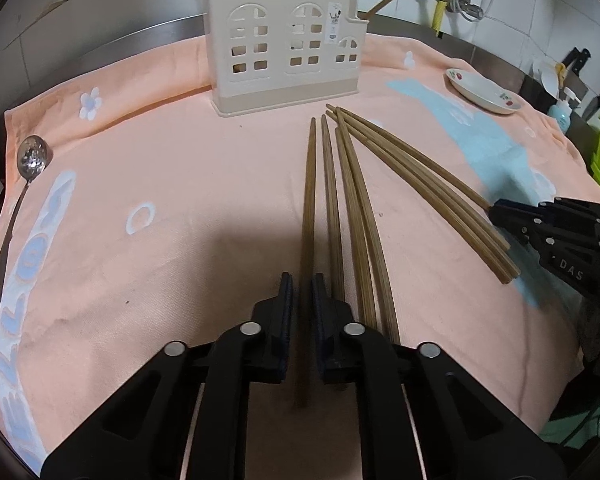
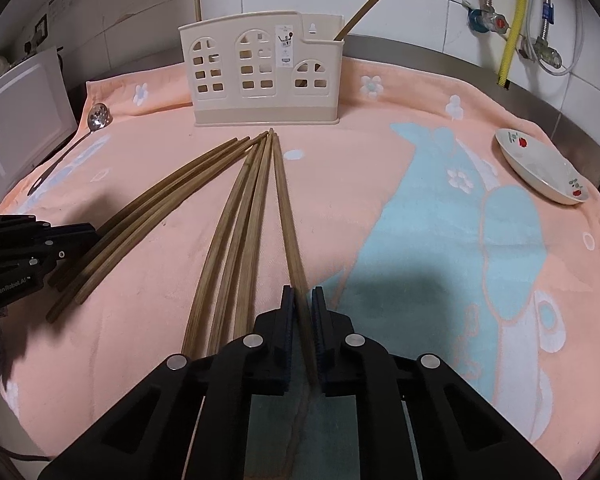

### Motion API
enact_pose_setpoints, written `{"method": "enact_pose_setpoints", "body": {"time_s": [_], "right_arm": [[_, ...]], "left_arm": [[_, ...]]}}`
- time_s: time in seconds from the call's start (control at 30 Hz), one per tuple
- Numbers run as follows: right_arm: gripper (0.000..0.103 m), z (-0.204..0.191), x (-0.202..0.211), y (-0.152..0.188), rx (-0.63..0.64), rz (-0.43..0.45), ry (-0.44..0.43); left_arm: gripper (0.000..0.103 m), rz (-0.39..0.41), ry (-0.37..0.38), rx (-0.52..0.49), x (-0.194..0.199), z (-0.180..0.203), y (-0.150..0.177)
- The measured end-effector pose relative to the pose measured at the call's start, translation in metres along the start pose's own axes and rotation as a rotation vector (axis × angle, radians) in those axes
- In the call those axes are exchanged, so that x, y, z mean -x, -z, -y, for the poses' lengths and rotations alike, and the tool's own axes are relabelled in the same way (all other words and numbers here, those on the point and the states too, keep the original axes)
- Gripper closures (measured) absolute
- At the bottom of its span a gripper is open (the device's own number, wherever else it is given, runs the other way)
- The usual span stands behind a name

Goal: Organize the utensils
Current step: 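Lift the left tool's chopstick over the holder while the right tool carries its chopstick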

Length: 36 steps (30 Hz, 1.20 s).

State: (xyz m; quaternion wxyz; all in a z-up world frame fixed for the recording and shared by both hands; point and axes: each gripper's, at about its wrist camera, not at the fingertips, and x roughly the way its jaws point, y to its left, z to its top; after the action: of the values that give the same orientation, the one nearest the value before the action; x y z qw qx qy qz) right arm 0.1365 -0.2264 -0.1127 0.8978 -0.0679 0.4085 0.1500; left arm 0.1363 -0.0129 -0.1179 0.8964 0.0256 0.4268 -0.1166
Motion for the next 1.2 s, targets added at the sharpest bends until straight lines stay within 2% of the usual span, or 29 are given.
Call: {"method": "enact_pose_setpoints", "body": {"time_s": [0.23,0.4,0.67,0.87,1.2], "right_arm": [[0.095,-0.002,0.012,-0.004,-0.001,0.036,-0.01],[0.096,-0.004,0.036,-0.016,-0.008,0.106,-0.029],[0.096,-0.003,0.078,-0.052,-0.021,0.224,-0.07],[0.096,-0.009,0.094,-0.076,0.005,0.27,-0.086],[0.096,-0.016,0.105,-0.113,0.074,0.31,-0.083]], "left_arm": [[0.097,0.028,0.013,0.02,0.009,-0.002,-0.004],[0.097,0.075,0.025,0.029,0.026,-0.005,-0.011],[0.097,0.179,0.06,0.044,0.061,-0.006,-0.029],[0.097,0.236,0.073,0.037,0.076,-0.006,-0.043],[0.097,0.264,0.079,0.025,0.085,-0.009,-0.066]]}}
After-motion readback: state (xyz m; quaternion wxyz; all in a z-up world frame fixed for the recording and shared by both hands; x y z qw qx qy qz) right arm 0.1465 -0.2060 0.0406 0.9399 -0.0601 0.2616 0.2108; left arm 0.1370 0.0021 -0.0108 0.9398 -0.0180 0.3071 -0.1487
